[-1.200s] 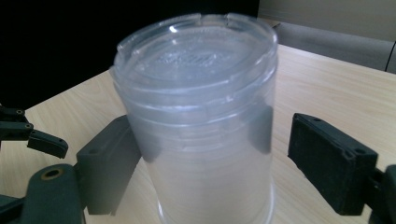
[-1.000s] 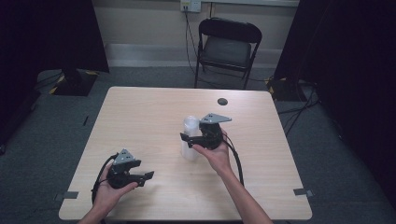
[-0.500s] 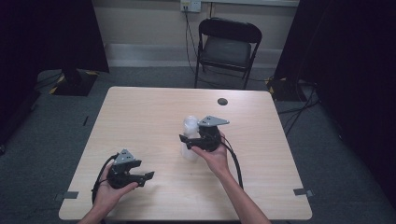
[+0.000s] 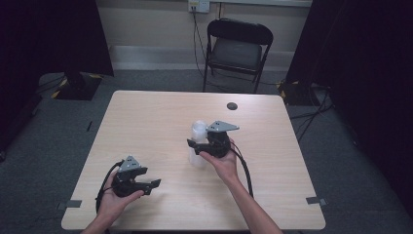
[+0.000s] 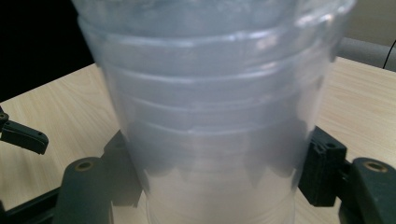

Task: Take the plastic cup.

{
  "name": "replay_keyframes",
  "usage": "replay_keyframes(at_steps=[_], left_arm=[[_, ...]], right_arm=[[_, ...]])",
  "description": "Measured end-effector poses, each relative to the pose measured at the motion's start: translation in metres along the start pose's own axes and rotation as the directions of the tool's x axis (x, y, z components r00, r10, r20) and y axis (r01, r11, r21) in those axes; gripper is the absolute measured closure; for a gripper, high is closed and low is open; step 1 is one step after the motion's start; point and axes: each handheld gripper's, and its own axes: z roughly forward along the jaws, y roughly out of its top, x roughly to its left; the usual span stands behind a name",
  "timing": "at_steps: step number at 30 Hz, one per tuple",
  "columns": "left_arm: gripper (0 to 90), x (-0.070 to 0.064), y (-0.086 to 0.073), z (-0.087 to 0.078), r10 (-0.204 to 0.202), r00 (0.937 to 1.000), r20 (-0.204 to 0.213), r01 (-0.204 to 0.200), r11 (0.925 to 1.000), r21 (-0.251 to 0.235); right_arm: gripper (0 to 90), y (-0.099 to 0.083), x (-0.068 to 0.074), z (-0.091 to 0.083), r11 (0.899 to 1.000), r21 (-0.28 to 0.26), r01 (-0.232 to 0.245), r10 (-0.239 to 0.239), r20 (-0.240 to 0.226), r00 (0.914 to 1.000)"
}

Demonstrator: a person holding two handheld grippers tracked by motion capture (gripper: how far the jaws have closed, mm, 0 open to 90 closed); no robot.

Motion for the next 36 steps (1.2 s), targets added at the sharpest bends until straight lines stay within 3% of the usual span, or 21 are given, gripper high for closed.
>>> replay_keyframes(at_steps=[36], left_arm=[[26.7,0.001,0.0,0.0,-0.001,1.0,-0.004,0.001,1.0,-0.002]], right_arm=[[31.8,0.023,-0.001,-0.011,0.999,-0.025,-0.021,0.021,-0.012,0.9997]])
